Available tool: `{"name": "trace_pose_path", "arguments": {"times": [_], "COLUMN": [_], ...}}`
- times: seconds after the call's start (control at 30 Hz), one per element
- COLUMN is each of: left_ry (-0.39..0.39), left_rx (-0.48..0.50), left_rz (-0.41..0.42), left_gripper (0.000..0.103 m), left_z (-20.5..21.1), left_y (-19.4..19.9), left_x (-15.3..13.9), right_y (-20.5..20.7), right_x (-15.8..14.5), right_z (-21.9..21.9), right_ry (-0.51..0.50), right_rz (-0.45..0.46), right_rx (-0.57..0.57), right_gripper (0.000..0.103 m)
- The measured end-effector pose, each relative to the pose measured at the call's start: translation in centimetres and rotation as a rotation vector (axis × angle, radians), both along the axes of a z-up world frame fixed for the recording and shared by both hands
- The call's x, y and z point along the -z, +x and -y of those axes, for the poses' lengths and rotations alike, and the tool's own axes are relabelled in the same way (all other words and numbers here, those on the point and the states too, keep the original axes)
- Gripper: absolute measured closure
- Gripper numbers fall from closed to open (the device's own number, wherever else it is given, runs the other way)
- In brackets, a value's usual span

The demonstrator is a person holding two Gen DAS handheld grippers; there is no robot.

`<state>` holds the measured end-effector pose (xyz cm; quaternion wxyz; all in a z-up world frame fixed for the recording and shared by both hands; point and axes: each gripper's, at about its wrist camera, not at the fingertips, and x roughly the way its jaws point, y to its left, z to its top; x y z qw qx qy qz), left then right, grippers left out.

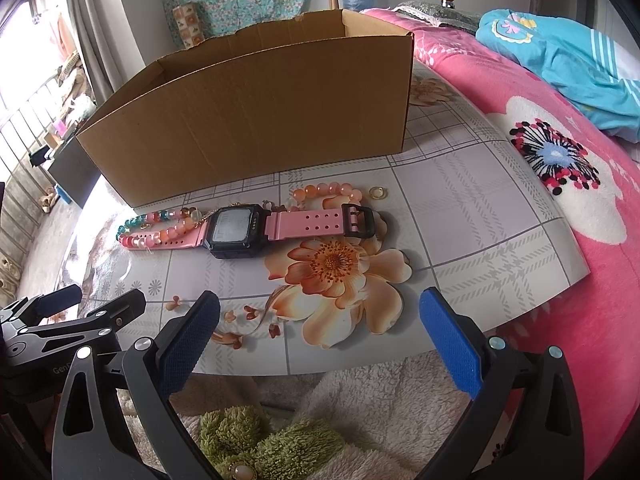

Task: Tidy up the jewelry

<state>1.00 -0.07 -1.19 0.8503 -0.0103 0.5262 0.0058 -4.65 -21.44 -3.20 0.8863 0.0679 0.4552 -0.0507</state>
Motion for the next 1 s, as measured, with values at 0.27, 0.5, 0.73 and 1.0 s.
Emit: {"name": "trace_pose_path", "arguments": {"times": [0.27, 0.5, 0.73, 1.0], "left_ry": [-0.008, 0.016, 0.013, 0.013], "left_rx": [0.005, 0.027, 0.057, 0.073], "left_rz": [-0.018, -0.057, -0.045, -0.035], "left_gripper": [0.008, 0.008, 0.007, 0.007], "left_z": [-0.3, -0.3, -0.3, -0.4], "left_y": [0.7, 1.6, 2.1, 2.3], "left_x": [0.5, 1.7, 1.8, 1.9], "right_y": [0.5, 1.4, 1.9, 3.2], "right_x": [0.4, 1.5, 0.8, -0.2], "right_z": [-0.1, 0.0, 0.5, -0.5], "right_ry": [-0.008, -0.040, 0.004, 0.203], "right_rz": [-0.020, -0.054, 0.009, 0.068], "right_rx": [0.007, 0.025, 0.031, -0.076], "right_gripper": [0.005, 0.005, 0.005, 0.005]}}
